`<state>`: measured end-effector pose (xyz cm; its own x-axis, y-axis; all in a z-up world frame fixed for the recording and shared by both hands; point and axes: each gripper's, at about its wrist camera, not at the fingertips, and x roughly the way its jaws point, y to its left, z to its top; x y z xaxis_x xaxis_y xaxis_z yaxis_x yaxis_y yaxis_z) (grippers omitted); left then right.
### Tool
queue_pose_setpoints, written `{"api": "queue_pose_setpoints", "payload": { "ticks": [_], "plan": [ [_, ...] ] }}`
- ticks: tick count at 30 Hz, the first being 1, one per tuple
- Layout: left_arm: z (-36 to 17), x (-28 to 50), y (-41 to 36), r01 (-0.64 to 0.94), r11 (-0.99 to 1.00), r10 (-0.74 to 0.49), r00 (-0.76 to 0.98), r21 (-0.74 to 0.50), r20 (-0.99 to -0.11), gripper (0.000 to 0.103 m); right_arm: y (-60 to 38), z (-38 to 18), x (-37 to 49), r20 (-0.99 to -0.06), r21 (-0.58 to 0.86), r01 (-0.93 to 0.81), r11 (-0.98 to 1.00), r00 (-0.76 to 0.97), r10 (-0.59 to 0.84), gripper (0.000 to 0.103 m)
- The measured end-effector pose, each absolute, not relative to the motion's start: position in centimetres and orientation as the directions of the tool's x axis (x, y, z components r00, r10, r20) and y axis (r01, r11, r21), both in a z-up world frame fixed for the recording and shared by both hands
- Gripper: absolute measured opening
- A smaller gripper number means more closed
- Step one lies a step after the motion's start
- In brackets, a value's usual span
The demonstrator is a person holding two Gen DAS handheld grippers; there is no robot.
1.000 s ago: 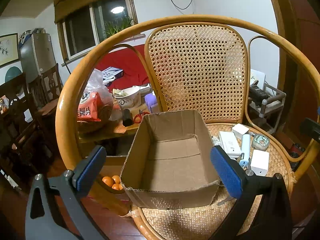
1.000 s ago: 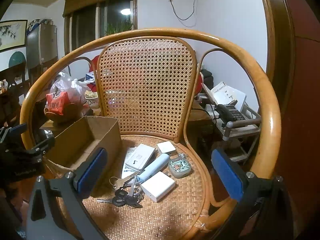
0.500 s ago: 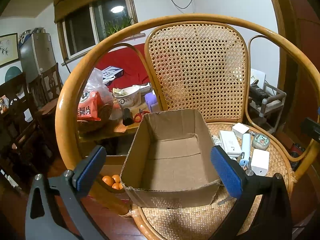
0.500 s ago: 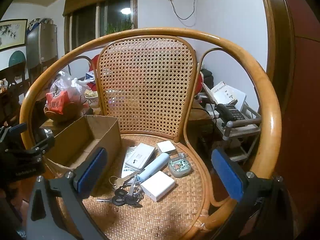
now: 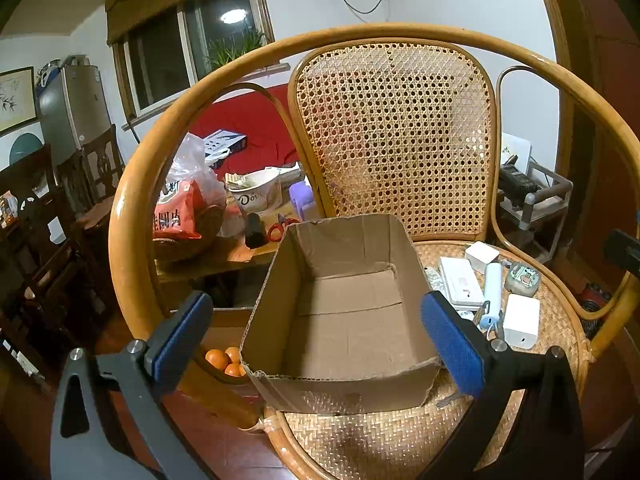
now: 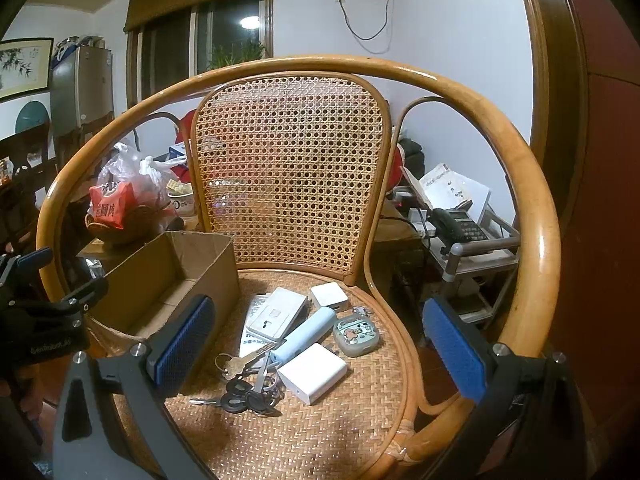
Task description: Organize rigid objects
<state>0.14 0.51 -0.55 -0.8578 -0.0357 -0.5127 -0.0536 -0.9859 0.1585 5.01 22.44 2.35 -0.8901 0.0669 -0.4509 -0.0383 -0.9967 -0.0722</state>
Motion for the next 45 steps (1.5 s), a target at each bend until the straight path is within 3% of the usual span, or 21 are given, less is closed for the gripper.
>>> {"api": "queue_pose_setpoints", "payload": {
  "ticks": [20, 32, 37, 45],
  "plan": [
    [0.7, -2.2, -0.4, -0.055, -0.989, -0.032, -0.830, 0.140, -0.556, 0.103, 21.9, 2.4, 3.0, -0.474, -0.056, -0.007, -0.998, -0.880, 0.033, 0.103],
    [1.2, -7.3, -0.5, -0.086, -0.981, -0.052, -0.746, 0.173, -0.664, 0.103, 21.6, 2.2, 1.1, -0.506, -0.024, 0.020, -1.000, -0.863, -0.005, 0.103],
    [0.6, -10.0, 0.9, -0.110, -0.953, -0.121, -0.716, 0.282, -0.688, 0.103, 21.5, 1.6, 0.2, -0.531, -0.028, 0.028, -0.999, -0.848, -0.009, 0.103],
    [-0.9, -13.9, 0.9, -0.155, -0.955, -0.102, -0.635, 0.255, -0.766, 0.103, 21.3, 0.4, -1.1, -0.593, -0.048, 0.045, -0.998, -0.805, -0.008, 0.103]
  ]
}}
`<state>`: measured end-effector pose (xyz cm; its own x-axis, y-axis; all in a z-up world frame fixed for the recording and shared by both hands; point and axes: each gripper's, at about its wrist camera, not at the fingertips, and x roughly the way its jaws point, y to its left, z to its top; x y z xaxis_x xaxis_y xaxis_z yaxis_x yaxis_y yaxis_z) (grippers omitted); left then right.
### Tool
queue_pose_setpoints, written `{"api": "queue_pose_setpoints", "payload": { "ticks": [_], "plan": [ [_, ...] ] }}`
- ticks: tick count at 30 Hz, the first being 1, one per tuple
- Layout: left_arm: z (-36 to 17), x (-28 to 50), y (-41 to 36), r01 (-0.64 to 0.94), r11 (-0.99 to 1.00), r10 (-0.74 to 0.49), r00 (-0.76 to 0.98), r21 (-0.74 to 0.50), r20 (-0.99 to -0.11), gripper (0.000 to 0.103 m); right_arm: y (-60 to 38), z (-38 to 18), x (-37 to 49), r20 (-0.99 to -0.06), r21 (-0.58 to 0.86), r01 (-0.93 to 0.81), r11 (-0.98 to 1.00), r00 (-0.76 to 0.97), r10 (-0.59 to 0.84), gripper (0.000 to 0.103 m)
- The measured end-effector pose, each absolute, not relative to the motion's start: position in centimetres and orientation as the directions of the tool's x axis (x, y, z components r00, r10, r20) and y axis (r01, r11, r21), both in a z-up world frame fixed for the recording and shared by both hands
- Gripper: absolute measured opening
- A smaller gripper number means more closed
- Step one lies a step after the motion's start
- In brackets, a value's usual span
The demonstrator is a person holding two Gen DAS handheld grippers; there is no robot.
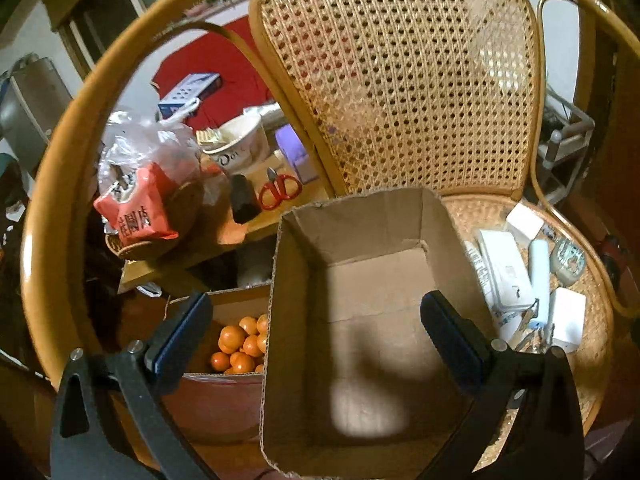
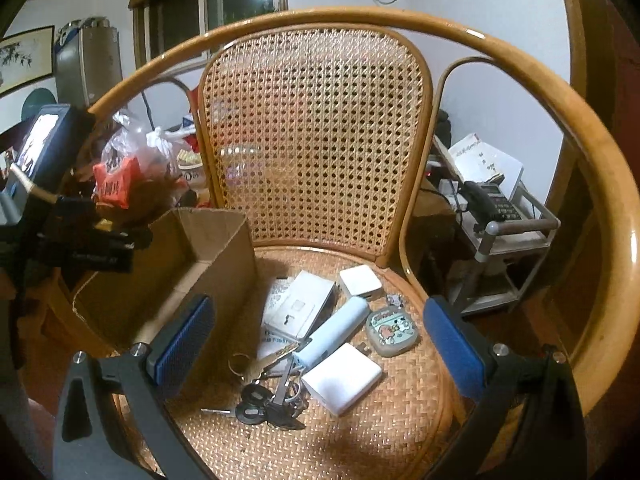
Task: Organize rigid objects
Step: 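Move the left tool to hold the cardboard box while the right tool reaches toward the keys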
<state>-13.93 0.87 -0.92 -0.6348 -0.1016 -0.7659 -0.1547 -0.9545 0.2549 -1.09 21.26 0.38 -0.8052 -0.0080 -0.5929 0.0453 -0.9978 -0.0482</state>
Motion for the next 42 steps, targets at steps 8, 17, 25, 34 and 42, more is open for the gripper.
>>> {"api": "queue_pose_setpoints", "payload": {
  "ticks": [8, 17, 25, 34, 42],
  "plan": [
    [-3.5, -15.6, 0.0, -0.156, -0.964, -0.083, -0.591, 0.215, -0.802, 0.103, 20.5, -1.0, -1.5, -0.640, -0.088, 0.070, -0.994, -0.768, 0.003, 0.103],
    [-5.3, -17.4, -2.5, -0.071, -0.984, -0.104, -0.527, 0.166, -0.843, 0.103, 20.2, -2.7, -2.1, -0.706, -0.094, 0.098, -0.991, -0.708, -0.003, 0.103],
    [-7.3, -17.8, -3.6, -0.074, -0.986, -0.098, -0.459, 0.148, -0.883, 0.084, 21.0, -4.7, -3.0, -0.800, 0.038, 0.119, -0.992, -0.591, -0.101, 0.103],
    [-9.3, -17.9, -4.1, -0.107, -0.989, -0.053, -0.384, 0.102, -0.922, 0.035, 21.9, -6.6, -3.6, -0.855, 0.217, 0.079, -0.973, -0.466, -0.229, 0.056],
    [-9.8, -17.1, -4.6, -0.130, -0.985, -0.050, -0.407, 0.112, -0.912, 0.008, 20.6, -7.6, -3.4, -0.879, 0.194, 0.114, -0.974, -0.421, -0.224, 0.031]
  ]
}}
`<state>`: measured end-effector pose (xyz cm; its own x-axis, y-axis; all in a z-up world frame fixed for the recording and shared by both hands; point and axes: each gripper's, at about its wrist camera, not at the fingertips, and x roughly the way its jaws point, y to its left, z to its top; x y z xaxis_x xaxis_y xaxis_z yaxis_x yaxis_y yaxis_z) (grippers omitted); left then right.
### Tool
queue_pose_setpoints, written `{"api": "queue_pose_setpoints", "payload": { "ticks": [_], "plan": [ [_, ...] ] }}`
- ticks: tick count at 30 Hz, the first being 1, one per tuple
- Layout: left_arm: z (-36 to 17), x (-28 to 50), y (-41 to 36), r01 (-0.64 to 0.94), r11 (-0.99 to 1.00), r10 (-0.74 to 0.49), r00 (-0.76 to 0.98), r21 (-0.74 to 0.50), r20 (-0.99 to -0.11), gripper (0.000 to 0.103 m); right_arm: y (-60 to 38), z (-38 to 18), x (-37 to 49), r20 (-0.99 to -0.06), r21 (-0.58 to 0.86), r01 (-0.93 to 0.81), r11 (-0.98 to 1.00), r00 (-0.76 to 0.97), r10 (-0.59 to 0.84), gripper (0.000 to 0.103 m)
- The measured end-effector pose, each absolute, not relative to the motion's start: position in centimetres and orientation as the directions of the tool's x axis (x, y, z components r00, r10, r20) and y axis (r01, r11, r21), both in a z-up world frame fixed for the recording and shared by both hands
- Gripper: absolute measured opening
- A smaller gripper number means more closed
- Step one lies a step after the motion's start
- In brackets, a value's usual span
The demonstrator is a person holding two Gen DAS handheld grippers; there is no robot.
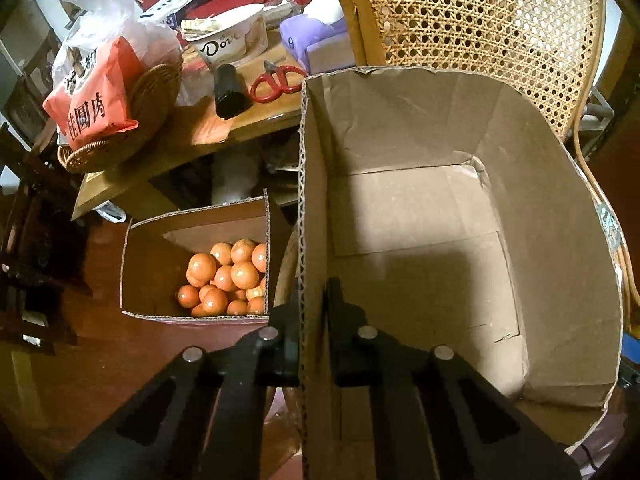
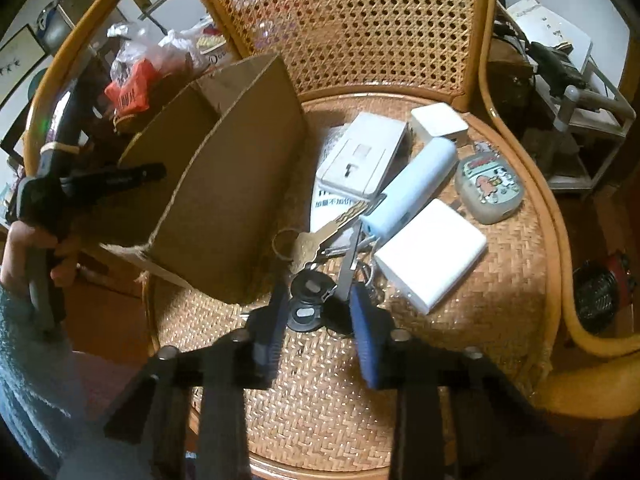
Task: Organize rigid objects
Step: 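Move the left tool to hold the cardboard box while the right tool reaches toward the keys, then close the right gripper on the bunch of keys and lift them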
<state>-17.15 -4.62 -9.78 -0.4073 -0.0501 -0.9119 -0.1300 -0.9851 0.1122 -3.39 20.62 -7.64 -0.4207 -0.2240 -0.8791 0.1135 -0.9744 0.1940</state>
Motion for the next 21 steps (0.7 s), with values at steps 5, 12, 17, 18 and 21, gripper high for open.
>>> {"api": "queue_pose_setpoints", "payload": {
  "ticks": [5, 12, 17, 18, 21],
  "plan": [
    [-9.7, -17.2, -4.7, -0.134, -0.983, -0.062, -0.417, 0.129, -0.907, 0.008, 20.2, -8.4, -4.1, -0.893, 0.162, 0.096, -0.982, -0.409, -0.187, 0.030],
    [-9.6, -17.1, -4.5, -0.145, -0.980, -0.062, -0.424, 0.136, -0.903, 0.007, 20.4, -9.3, -5.4, -0.894, 0.160, 0.029, -0.987, -0.419, -0.158, 0.002],
    [-9.4, -16.9, -4.5, -0.158, -0.978, -0.054, -0.430, 0.134, -0.901, 0.007, 20.4, -9.3, -5.6, -0.886, 0.134, 0.026, -0.991, -0.444, -0.131, 0.001],
    [-9.4, -16.9, -4.5, -0.160, -0.978, -0.054, -0.430, 0.135, -0.901, 0.008, 20.4, -9.4, -5.7, -0.888, 0.135, 0.024, -0.991, -0.441, -0.132, 0.001],
    [-9.4, -16.8, -4.5, -0.159, -0.978, -0.052, -0.430, 0.132, -0.901, 0.008, 20.5, -9.7, -6.0, -0.902, 0.178, 0.035, -0.983, -0.393, -0.178, 0.003]
  ]
}}
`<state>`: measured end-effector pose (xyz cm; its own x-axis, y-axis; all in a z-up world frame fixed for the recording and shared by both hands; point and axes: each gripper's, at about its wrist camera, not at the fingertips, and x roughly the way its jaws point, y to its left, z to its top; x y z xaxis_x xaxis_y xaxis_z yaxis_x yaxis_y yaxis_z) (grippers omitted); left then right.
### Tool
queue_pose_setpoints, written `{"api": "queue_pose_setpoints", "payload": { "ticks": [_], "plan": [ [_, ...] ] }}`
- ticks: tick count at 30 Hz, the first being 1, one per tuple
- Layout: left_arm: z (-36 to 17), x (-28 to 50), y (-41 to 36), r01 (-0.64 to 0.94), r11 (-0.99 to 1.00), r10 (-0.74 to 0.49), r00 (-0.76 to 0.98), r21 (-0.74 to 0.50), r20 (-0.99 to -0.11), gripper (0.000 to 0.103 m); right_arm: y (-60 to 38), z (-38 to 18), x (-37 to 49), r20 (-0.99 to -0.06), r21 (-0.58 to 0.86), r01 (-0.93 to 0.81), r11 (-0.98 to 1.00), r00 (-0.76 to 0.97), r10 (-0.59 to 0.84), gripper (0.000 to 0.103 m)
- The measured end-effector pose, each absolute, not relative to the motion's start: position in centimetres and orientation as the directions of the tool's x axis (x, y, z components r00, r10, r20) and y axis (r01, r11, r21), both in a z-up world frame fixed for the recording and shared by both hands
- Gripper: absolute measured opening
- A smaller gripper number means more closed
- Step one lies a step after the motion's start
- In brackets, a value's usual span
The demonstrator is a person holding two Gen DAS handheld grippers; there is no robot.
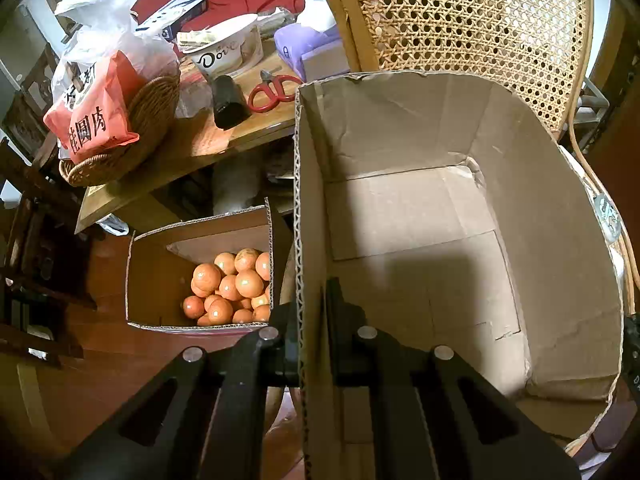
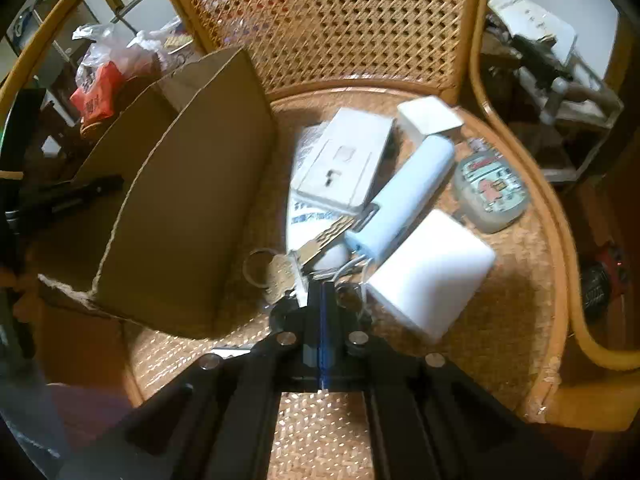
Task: Organize rigid objects
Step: 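Close the right gripper on the bunch of keys and lift them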
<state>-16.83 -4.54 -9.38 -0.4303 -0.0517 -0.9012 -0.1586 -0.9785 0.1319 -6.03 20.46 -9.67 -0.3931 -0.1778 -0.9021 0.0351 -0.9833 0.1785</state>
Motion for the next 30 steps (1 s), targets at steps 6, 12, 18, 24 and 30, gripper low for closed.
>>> {"api": "queue_pose_setpoints", "payload": {
  "ticks": [6, 12, 18, 24, 30],
  "plan": [
    [-9.5, -16.9, -4.7, -0.150, -0.980, -0.057, -0.426, 0.132, -0.903, 0.008, 19.4, -9.6, -5.6, -0.905, 0.111, 0.067, -0.991, -0.406, -0.129, 0.009],
    [-9.6, -17.0, -4.6, -0.147, -0.980, -0.056, -0.427, 0.131, -0.903, 0.008, 18.4, -9.4, -5.2, -0.904, 0.040, 0.112, -0.993, -0.419, -0.083, 0.058],
    [-9.6, -17.1, -4.6, -0.146, -0.981, -0.057, -0.427, 0.131, -0.903, 0.008, 18.5, -10.6, -4.9, -0.922, -0.028, 0.132, -0.991, -0.386, -0.026, 0.065],
    [-9.5, -17.0, -4.6, -0.145, -0.982, -0.049, -0.427, 0.122, -0.903, 0.008, 19.9, -10.6, -5.0, -0.925, 0.068, 0.076, -0.995, -0.368, -0.092, 0.042],
    [-9.4, -16.9, -4.5, -0.147, -0.982, -0.044, -0.427, 0.117, -0.903, 0.007, 19.5, -9.5, -4.2, -0.902, 0.092, 0.106, -0.990, -0.413, -0.128, 0.042]
  ]
}}
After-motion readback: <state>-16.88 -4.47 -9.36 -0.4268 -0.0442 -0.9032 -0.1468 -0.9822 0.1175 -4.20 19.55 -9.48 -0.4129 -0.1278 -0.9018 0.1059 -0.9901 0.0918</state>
